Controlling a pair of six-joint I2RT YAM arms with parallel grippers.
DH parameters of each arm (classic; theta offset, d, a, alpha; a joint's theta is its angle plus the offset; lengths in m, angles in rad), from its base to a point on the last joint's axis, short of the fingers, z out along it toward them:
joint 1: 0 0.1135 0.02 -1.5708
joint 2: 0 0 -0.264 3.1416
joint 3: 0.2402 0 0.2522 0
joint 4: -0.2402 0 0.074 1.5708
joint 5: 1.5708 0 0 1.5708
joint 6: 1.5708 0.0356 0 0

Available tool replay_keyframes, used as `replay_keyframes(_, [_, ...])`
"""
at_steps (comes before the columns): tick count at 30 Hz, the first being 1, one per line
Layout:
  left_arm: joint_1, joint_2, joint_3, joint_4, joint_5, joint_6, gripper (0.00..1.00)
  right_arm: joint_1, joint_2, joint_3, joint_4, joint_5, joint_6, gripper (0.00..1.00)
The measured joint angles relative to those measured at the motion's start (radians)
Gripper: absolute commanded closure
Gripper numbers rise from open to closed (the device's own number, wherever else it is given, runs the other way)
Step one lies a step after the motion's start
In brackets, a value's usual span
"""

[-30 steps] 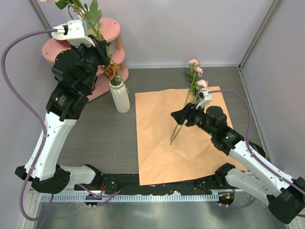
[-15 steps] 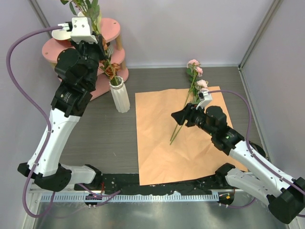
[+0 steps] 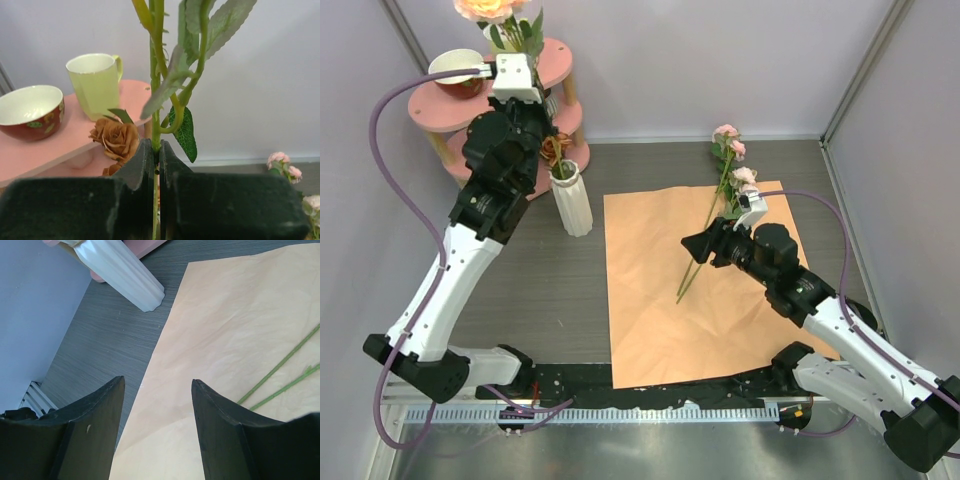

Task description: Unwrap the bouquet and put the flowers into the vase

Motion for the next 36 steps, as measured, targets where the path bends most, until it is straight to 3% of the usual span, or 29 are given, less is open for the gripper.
replay_keyframes(12, [0.012, -0.023, -0.33, 0.08, -0.052, -0.076, 1.0, 0.0, 0.0, 0.0, 0.002, 0.0, 0.004, 0.39])
replay_keyframes(15, [0.017, -0.023, -0.385, 0.097, -0.064, -0.1, 0.94, 0.0, 0.0, -0.001, 0.002, -0.001, 0.007, 0.39])
replay_keyframes(18, [0.022, -0.023, -0.433, 0.104, -0.072, -0.122, 0.77, 0.0, 0.0, -0.002, 0.002, -0.001, 0.008, 0.39])
replay_keyframes(19, [0.025, -0.023, -0.444, 0.104, -0.074, -0.128, 0.64, 0.0, 0.001, -0.002, 0.002, -0.001, 0.009, 0.39])
replay_keyframes(21, [0.027, -0.023, -0.456, 0.099, -0.078, -0.133, 0.47, 0.0, 0.001, -0.002, 0.002, -0.001, 0.009, 0.39])
replay_keyframes(22, [0.027, -0.023, -0.459, 0.095, -0.077, -0.143, 0.23, 0.0, 0.002, -0.002, 0.002, -0.001, 0.009, 0.39])
replay_keyframes(25, [0.027, -0.036, -0.461, 0.083, -0.071, -0.156, 0.05, 0.0, 0.005, -0.002, 0.002, 0.0, 0.01, 0.39])
replay_keyframes(29, [0.027, -0.099, -0.463, 0.045, -0.058, -0.184, 0.0, 0.0, 0.022, -0.002, 0.001, 0.004, 0.012, 0.39])
replay_keyframes(36, [0.028, -0.319, -0.489, -0.085, 0.024, -0.303, 0.0, 0.0, 0.115, -0.002, -0.026, 0.055, 0.019, 0.39])
